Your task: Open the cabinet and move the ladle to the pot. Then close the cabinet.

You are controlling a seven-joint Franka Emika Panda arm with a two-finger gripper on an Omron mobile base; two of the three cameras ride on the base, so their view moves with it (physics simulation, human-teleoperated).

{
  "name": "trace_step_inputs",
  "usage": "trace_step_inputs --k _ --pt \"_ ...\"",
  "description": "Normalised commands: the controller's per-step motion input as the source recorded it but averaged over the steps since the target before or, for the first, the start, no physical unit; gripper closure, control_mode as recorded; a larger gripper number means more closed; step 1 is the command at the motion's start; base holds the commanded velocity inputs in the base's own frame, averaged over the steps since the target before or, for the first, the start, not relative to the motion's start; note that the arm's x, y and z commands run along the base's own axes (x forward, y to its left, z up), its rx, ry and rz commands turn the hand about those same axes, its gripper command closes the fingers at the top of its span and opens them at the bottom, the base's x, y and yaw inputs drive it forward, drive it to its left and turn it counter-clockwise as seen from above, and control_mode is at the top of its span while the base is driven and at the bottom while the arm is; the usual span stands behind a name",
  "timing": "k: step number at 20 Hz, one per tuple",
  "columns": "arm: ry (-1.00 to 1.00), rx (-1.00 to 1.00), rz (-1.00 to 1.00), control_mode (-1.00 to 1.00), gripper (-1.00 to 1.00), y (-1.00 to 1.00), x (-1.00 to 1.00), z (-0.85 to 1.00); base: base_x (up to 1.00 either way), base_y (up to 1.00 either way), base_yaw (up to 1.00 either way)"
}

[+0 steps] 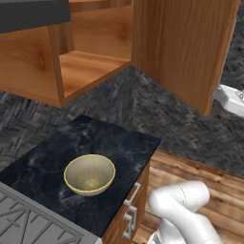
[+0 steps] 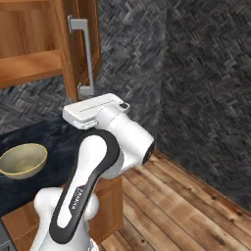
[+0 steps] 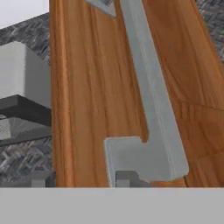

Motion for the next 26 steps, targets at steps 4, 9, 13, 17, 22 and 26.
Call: trace_step_inputs --k 4,9,13,17,22,26 --pt "-0.49 0.15 0.00 -1.00 -1.00 1.00 0.96 0.10 0.00 0.00 0.00" --pt "-0.38 0.22 0.03 -1.00 -1.00 1.00 1.00 0.07 0.00 0.00 0.00" --pt "-0.24 0.26 0.07 -1.00 -1.00 1.00 1.00 0.00 0.00 0.00 0.00" --pt "-0.33 0.19 0.01 -1.00 -1.00 1.00 1.00 0.00 0.00 0.00 0.00" --pt "-0.35 -0.01 -0.23 -1.00 -1.00 1.00 1.00 -0.15 0.00 0.00 0.00" --pt "-0.16 -0.19 -0.48 -1.00 -1.00 1.00 1.00 -0.37 0.00 0.00 0.00"
